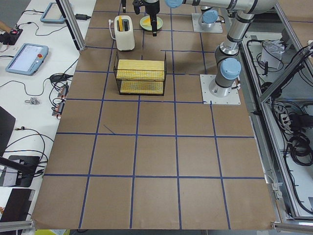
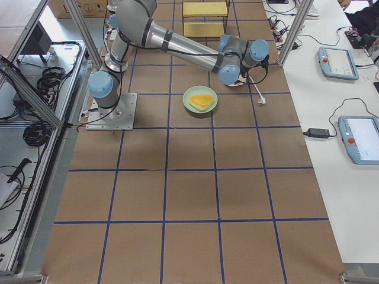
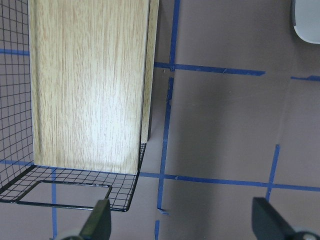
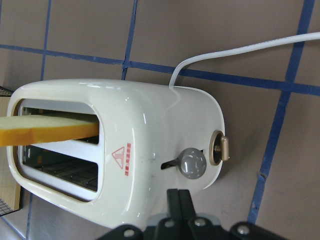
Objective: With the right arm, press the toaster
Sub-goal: 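Press the toaster lever down with the right gripper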
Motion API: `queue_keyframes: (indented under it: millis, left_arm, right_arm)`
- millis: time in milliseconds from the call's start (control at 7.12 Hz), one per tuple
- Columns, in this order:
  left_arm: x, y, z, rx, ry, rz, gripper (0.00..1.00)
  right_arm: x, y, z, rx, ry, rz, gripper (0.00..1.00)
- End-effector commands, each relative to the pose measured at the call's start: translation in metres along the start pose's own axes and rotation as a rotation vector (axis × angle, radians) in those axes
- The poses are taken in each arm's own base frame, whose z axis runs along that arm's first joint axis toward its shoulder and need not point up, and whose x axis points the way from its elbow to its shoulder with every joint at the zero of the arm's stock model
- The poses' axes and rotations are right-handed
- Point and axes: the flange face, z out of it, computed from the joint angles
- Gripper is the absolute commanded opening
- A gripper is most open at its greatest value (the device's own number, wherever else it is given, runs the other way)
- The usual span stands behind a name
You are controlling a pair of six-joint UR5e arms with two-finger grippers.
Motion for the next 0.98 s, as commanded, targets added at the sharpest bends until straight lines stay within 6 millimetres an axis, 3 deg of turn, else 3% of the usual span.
queue_keyframes:
  millis: [0,842]
  left_arm:
    - [-0.001,0.0,0.0,-0.001,0.0,-0.001,1.0]
    - [0.0,0.0,0.0,-0.001,0.0,0.0,1.0]
  right_arm:
    - [0.002,-0.006,0.002,0.0,-0.001,-0.001,0.04]
    - [0.017,-0.023,0.016,-0.022,-0.009,0.009,0.05]
